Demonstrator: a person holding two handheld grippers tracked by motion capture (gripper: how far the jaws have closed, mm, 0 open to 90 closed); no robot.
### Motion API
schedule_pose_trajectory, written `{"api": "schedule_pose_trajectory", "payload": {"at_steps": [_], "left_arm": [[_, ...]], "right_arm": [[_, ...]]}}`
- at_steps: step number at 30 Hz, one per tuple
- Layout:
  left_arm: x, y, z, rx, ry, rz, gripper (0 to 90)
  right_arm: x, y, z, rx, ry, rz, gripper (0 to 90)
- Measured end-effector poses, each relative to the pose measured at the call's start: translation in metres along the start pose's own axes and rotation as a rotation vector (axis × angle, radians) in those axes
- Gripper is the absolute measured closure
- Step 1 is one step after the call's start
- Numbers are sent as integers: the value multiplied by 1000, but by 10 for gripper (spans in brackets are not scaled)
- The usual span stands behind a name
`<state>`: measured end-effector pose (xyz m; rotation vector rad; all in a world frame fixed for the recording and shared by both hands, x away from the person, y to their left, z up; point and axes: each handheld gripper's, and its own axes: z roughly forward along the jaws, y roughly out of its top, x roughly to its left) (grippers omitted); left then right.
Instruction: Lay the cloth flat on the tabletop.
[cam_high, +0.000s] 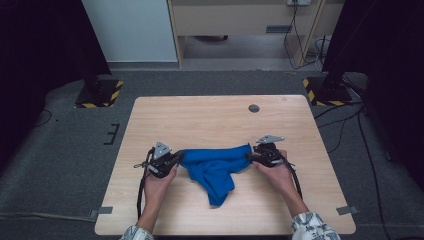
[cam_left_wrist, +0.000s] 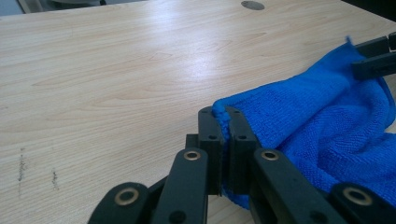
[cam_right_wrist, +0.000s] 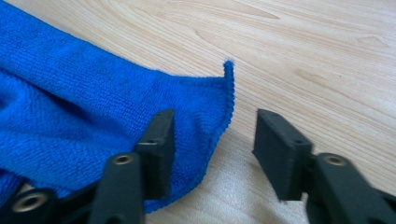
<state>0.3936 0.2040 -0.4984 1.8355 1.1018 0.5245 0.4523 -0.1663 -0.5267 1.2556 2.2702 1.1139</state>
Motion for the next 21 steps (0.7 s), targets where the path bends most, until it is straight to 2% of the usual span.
{"api": "schedule_pose_trajectory", "payload": {"at_steps": [4,8,9,10,11,12,13,16,21], "left_arm": [[1,-1,1,6,1,-2,866],[1,-1,1,8,4,-3,865],[1,-1,1,9,3,-2,865],[1,-1,1,8,1,-2,865],[1,-1,1,8,1,-2,865],[1,-1,1,7,-3,0,865],[2,-1,1,6,-2,2,864],[2,0,0,7,-1,8,863],[0,3,-1,-4,-9,9,863]], "right_arm": [[-1,0,7,10,7,17,386],[1,2,10,1,6,3,395],[2,3,9,-7,14,5,479],[4,3,9,-5,41,2,622],[4,3,9,-5,41,2,622],[6,2,9,13,25,-16,784],[6,2,8,9,23,-14,836],[5,3,4,-9,24,-10,883],[1,7,-11,-52,17,-11,891]]}}
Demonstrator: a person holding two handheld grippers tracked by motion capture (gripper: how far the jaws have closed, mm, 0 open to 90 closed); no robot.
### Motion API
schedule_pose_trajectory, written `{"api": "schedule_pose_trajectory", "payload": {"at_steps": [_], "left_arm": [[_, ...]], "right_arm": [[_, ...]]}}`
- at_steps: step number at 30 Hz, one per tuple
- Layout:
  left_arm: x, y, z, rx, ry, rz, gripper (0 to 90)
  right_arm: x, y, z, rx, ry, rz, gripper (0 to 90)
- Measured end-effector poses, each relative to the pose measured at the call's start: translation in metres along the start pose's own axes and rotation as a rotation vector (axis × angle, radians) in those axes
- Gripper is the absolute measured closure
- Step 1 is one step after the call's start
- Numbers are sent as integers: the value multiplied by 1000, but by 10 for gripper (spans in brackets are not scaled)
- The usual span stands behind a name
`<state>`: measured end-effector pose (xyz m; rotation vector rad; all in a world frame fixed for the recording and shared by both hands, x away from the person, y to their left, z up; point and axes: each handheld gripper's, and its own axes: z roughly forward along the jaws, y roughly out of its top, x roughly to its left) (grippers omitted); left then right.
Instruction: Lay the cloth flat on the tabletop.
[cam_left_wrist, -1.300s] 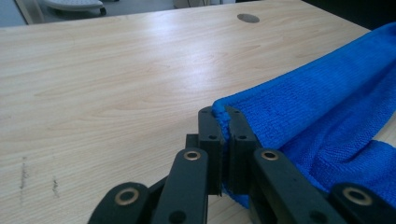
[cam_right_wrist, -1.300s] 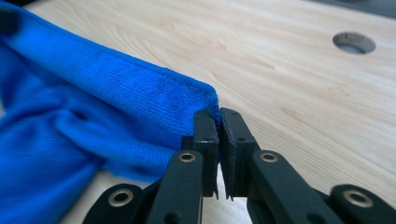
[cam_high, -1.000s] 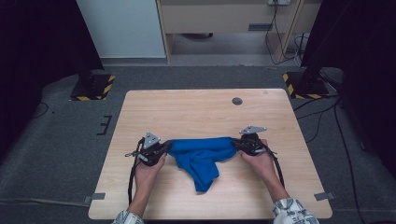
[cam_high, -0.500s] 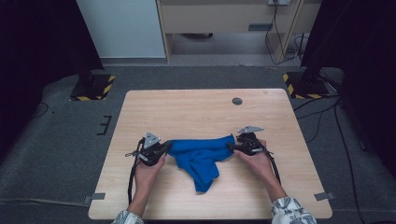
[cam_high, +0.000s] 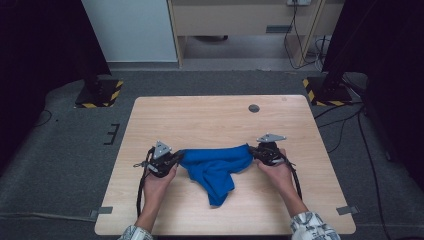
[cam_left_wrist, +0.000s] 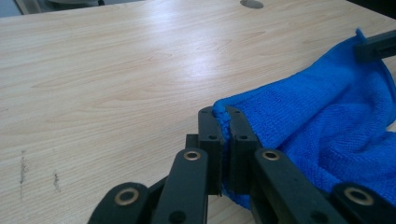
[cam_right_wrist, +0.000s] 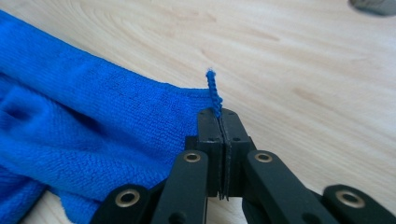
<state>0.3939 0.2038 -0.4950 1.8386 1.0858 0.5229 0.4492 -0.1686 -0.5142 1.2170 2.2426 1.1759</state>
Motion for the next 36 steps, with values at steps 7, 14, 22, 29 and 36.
{"api": "schedule_pose_trajectory", "payload": {"at_steps": [7,14,22,29,36], "left_arm": [[-8,10,-6,-21,-27,-6,864],[-16,21,-12,-44,-50,0,864],[-20,36,-17,-62,-68,9,863],[-21,46,-19,-76,-66,12,863],[-25,52,-21,-82,-65,22,863]], "right_arm": [[2,10,-29,-70,8,-4,892],[7,18,-61,-143,4,-18,892],[9,27,-89,-191,-3,-47,892],[8,31,-102,-193,-14,-64,893],[5,34,-109,-195,-26,-57,892]]}}
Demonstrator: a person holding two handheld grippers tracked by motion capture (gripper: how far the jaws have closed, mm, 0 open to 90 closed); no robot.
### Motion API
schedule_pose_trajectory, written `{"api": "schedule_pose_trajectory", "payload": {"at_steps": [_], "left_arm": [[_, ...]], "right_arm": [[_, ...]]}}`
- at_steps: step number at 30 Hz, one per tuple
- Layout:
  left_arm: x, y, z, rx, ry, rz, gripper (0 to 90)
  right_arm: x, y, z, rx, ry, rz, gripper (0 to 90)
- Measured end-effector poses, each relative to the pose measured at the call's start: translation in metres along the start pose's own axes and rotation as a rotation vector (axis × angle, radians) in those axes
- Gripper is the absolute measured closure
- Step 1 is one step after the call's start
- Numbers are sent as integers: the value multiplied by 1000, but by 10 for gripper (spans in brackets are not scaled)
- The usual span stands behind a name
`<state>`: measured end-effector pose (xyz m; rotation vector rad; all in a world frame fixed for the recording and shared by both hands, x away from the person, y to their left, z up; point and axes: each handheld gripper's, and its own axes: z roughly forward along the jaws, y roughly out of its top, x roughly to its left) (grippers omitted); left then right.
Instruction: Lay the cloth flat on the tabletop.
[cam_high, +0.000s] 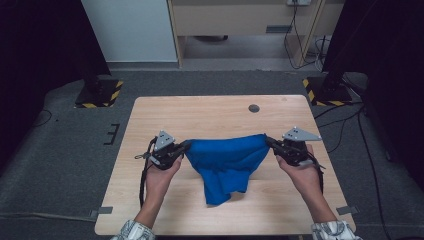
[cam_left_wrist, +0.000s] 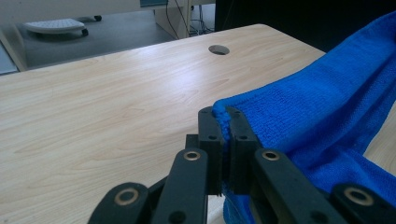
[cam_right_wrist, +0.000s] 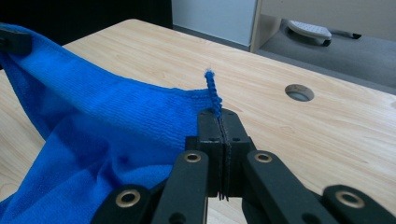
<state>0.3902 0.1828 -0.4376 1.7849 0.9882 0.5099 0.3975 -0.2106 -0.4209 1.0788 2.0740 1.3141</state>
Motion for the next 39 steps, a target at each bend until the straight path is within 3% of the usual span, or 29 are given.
{"api": "schedule_pose_trajectory", "payload": {"at_steps": [9,21,32,39], "left_arm": [[-2,2,1,7,-7,7,864],[-5,16,4,-10,-14,13,864],[-11,28,-1,-23,-26,34,864],[-13,35,-8,-41,-31,39,864]], "right_arm": [[-5,2,-4,7,-10,-3,893],[-4,13,-24,-40,-19,-10,892],[-5,19,-35,-54,-31,-15,892],[2,21,-47,-68,-51,-16,892]]}}
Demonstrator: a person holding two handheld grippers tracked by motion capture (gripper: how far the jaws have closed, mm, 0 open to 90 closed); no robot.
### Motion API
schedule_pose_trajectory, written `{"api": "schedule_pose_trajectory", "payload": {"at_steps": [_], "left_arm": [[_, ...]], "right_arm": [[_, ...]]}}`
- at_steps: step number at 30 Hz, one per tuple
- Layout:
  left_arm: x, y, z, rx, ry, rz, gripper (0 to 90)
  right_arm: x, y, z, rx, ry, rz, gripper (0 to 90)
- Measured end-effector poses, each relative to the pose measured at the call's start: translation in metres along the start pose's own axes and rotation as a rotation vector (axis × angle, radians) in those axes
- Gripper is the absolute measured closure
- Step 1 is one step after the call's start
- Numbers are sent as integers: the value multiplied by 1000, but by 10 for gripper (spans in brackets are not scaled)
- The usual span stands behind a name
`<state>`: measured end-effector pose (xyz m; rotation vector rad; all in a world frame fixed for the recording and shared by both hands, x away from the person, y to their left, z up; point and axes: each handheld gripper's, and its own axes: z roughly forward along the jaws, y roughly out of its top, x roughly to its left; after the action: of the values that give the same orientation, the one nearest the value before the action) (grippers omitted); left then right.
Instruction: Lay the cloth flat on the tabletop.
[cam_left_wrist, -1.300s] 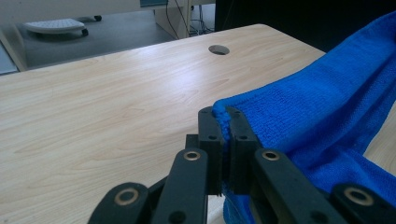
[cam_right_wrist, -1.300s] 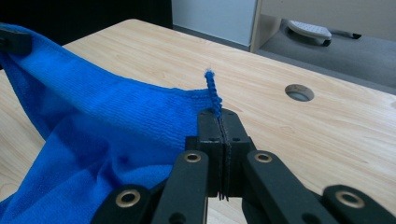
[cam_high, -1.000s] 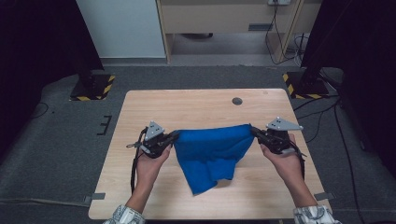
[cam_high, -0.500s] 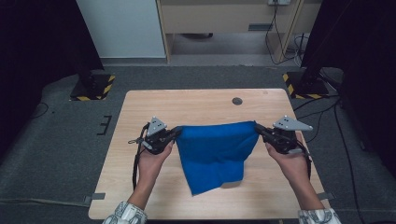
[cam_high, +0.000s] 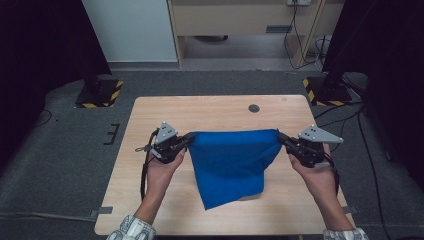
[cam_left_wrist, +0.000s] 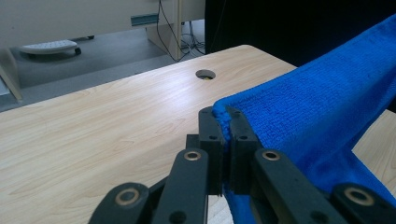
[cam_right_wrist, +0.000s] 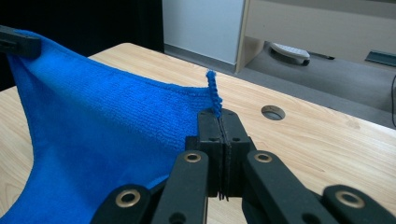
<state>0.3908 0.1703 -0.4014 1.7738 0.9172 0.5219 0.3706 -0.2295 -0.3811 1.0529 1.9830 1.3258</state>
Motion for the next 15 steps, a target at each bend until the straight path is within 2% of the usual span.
{"api": "schedule_pose_trajectory", "payload": {"at_steps": [5,8,15], "left_arm": [[-1,3,-4,-1,-3,11,864],[-2,5,-9,-12,-14,0,864],[-10,12,-32,-46,-32,10,863]], "right_arm": [[3,2,-3,-17,-3,0,892],[4,4,-8,-23,-7,-7,892],[17,14,-30,-55,4,-37,892]]}}
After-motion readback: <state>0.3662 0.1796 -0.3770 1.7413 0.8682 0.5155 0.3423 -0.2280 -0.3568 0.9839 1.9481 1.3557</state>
